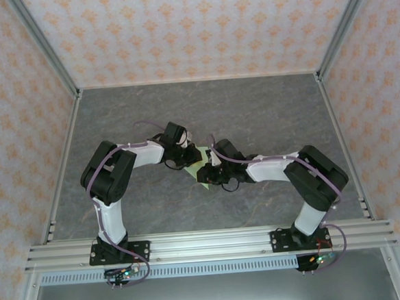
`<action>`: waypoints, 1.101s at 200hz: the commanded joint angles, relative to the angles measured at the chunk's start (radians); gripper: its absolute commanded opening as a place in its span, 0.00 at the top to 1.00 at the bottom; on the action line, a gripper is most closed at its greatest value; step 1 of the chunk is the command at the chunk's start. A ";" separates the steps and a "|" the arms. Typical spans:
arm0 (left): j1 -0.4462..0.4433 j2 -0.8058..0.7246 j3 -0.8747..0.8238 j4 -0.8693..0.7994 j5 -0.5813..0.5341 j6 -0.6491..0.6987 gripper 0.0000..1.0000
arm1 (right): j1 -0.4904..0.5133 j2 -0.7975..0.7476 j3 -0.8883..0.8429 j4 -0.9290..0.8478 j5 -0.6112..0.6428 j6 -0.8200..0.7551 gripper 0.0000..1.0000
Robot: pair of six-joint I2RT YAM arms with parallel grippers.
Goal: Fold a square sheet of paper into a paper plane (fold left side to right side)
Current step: Fourth fold the wing at the center of the table.
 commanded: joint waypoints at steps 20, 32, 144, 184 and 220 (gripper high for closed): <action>-0.004 0.018 -0.040 -0.081 -0.073 0.015 0.86 | 0.008 0.029 0.001 -0.009 0.019 -0.011 0.73; -0.004 0.017 -0.040 -0.082 -0.073 0.015 0.86 | 0.011 0.035 0.005 -0.014 0.020 -0.013 0.74; -0.004 0.019 -0.039 -0.084 -0.075 0.014 0.86 | 0.023 0.034 0.009 -0.097 0.073 -0.052 0.74; -0.005 0.019 -0.040 -0.085 -0.076 0.014 0.86 | 0.029 0.043 0.012 -0.105 0.075 -0.057 0.74; -0.004 0.020 -0.040 -0.086 -0.078 0.016 0.86 | 0.031 0.040 0.007 -0.119 0.076 -0.063 0.74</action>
